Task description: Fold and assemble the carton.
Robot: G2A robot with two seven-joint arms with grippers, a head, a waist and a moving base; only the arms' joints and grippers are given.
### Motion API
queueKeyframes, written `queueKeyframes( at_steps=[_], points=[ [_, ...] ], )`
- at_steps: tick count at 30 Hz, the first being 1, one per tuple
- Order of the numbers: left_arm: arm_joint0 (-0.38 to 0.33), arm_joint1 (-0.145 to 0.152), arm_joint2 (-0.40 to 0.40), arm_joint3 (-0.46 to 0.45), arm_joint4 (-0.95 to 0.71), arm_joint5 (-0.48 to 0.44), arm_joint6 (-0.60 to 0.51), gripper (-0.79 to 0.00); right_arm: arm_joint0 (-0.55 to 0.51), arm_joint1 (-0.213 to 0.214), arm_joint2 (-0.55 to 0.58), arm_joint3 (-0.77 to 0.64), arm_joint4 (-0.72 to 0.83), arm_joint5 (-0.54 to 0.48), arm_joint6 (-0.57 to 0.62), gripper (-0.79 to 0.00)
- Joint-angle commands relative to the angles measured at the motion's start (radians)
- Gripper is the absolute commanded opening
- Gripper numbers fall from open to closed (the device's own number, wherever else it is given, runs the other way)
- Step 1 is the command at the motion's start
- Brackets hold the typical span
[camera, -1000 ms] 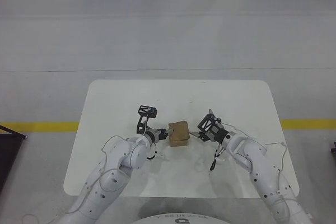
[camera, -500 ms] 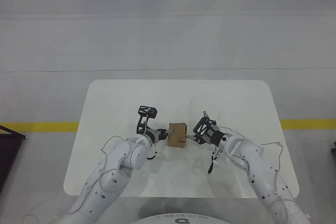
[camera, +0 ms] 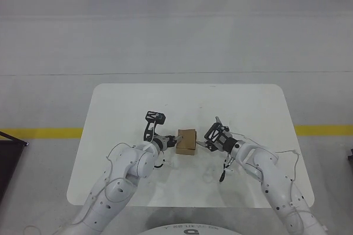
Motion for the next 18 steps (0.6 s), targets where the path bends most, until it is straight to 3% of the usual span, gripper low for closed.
queueKeyframes(
  at_steps=[1,9,18],
  points=[
    [0.001,0.0,-0.001,0.002,0.0,0.002,0.002,0.0,0.0,0.0,0.0,-0.001,0.002,0.003,0.001,0.0],
    [0.006,-0.001,-0.003,0.004,0.0,0.002,0.006,0.0,-0.031,0.004,0.041,-0.068,0.009,0.051,-0.047,0.0],
    [0.006,-0.002,-0.001,0.007,0.002,-0.005,0.005,0.0,0.031,-0.007,-0.031,-0.034,-0.04,0.05,-0.039,0.0]
  ],
)
